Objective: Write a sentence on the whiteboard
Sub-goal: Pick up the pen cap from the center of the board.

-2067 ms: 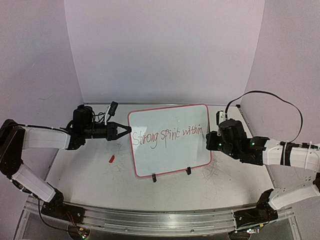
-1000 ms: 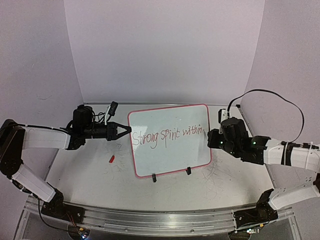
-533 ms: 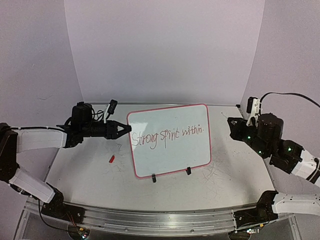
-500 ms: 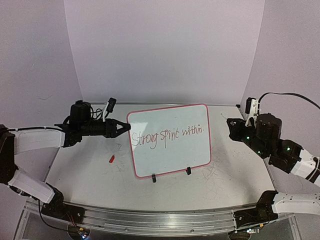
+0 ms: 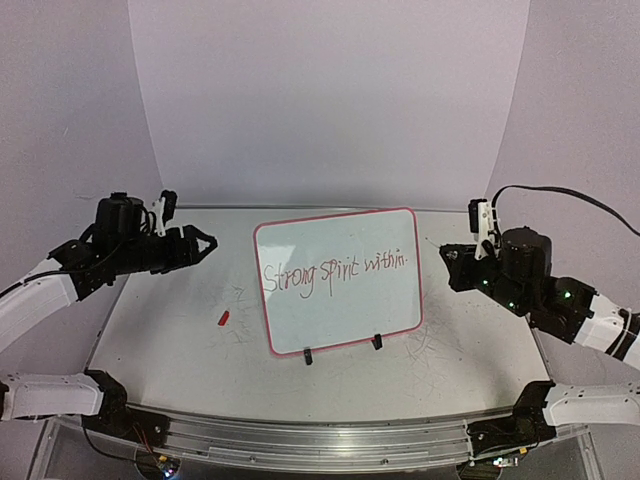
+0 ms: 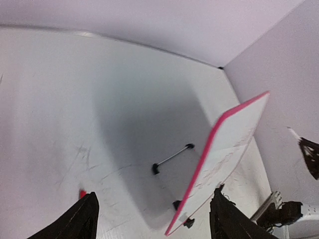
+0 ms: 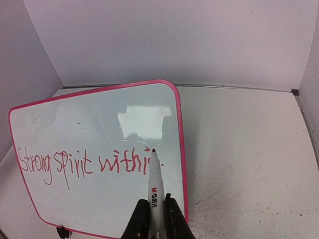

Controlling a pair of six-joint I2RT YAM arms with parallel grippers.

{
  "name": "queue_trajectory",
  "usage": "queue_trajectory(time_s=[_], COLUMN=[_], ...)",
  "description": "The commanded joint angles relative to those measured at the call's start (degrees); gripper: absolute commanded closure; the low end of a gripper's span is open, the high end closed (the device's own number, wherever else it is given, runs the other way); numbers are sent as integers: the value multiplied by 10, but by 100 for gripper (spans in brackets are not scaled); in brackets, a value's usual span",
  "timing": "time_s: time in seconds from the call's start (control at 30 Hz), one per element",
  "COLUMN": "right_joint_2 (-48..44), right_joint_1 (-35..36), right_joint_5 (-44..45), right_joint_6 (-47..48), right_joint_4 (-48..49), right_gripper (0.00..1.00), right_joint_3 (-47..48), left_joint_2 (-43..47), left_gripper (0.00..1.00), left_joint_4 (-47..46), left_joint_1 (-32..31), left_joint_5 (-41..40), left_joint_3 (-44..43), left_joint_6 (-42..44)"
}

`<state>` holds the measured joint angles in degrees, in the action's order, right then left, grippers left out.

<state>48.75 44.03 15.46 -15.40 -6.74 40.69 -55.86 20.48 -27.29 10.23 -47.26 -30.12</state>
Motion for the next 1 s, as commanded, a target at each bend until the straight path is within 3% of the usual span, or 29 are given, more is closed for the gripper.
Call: queue_trajectory(time_s=[0.0,0.33,0.63,0.97], right_joint_2=[-7,-11,-8,-1], right_joint_1=[-1,-1,-1,-1], right_joint_5=[-20,-41,-49,-57], right_joint_6=[41,42,35,28], right_joint_4=[36,48,57,60], right_gripper=[100,100,100,100], right_joint_3=[22,8,1,6], left_joint_2=[-80,-311,-411,-399], left_gripper=[25,42,55,93], left_joint_4=[115,92,63,63], left_joint_1=[2,-15,-52,-60], left_joint_5=[-75,-91,-120,-206], left_joint_3=[9,-42,-65,-40], left_joint_6=[-37,35,47,27])
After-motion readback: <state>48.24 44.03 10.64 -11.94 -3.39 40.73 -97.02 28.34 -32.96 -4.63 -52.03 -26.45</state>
